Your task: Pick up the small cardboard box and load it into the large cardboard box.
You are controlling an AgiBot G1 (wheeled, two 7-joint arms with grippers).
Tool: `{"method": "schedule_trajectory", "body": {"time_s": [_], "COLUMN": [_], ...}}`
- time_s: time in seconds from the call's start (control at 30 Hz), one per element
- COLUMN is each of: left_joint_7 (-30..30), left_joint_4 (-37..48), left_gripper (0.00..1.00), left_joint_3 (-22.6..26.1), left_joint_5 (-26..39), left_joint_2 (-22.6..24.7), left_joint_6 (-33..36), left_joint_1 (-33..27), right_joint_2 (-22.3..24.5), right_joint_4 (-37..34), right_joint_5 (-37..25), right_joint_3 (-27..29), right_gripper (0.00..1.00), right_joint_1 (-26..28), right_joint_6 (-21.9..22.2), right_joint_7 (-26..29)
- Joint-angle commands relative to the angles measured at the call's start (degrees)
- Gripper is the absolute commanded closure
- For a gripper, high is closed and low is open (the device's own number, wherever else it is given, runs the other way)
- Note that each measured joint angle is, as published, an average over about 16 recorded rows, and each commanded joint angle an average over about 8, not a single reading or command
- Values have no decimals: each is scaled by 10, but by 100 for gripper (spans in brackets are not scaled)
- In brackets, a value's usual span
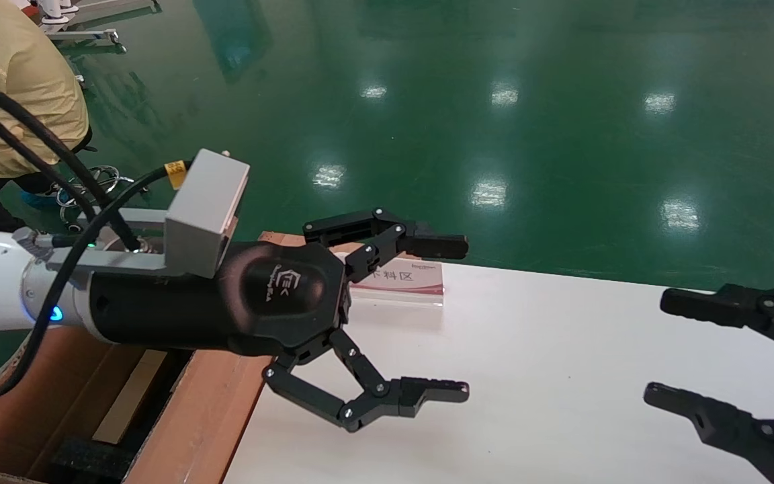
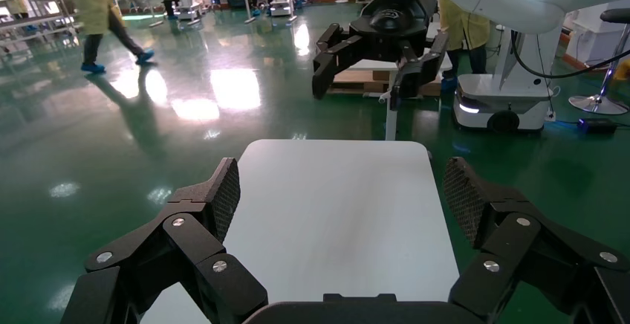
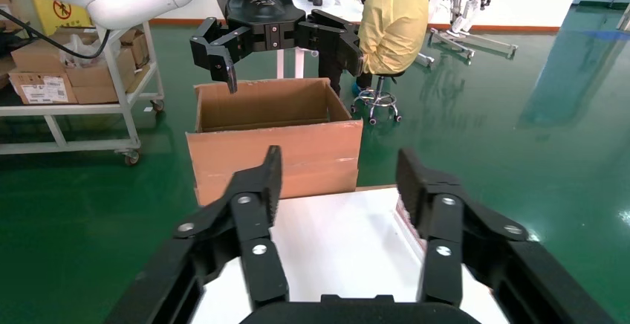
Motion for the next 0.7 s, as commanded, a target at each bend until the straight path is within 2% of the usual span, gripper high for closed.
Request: {"method": "schedule_trajectory", "body": {"time_s": [0.03,0.27,0.53,0.7], "left_joint_7": [0,0,-1,-1], "left_joint_4": [0,0,0,0], "left_gripper": [0,0,0,0], "left_joint_3": [1,3,5,5], "left_joint_5": [0,1,2,2], "left_joint_2": [0,0,0,0], "left_joint_6": [0,-1,-1,-1], "left_joint_1": [-1,-2,-3,-3], "right_joint_2": [0,0,0,0], "right_joint_4": [0,0,0,0], "right_joint_5": [0,0,0,0], "right_joint_3": [0,0,0,0], "right_gripper": [100,100,0,0], "right_joint_1": [0,0,0,0], "right_joint_6": [0,0,0,0], "right_joint_7": [0,0,0,0]}}
